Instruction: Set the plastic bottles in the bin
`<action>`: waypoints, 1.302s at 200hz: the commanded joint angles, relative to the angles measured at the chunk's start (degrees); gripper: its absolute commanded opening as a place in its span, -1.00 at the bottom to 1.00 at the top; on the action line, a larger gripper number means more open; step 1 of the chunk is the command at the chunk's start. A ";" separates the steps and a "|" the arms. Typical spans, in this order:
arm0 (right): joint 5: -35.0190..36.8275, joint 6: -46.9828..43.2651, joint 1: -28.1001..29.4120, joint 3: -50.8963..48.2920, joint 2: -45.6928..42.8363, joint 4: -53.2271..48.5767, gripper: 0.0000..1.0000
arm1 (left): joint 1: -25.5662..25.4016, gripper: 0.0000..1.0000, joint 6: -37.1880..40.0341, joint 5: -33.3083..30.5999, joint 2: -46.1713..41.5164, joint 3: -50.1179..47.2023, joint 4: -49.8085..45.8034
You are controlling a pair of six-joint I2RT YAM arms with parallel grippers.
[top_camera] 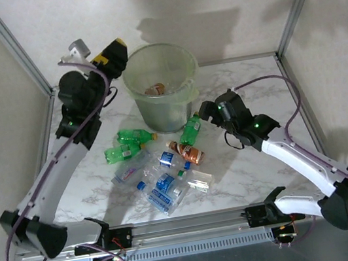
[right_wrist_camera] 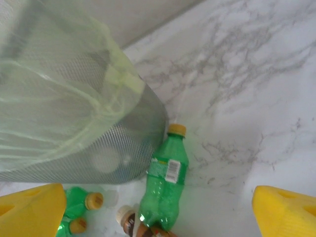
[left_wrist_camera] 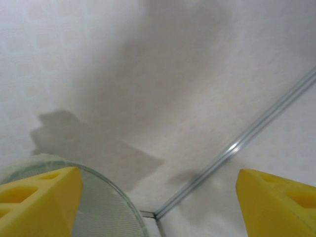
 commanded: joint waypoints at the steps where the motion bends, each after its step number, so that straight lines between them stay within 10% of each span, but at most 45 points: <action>1: -5.76 2.07 -0.91 -1.33 3.17 0.43 0.94 | 0.07 0.62 -1.32 3.73 -4.56 -4.56 1.56; 95: -17.12 0.71 0.53 -0.74 20.55 6.66 0.98 | 0.24 0.67 -2.72 3.21 -13.18 -14.69 -1.57; 260: -10.11 4.00 -0.32 -0.72 25.64 -0.24 0.85 | 0.69 0.67 -2.47 4.44 -12.74 -14.51 -1.22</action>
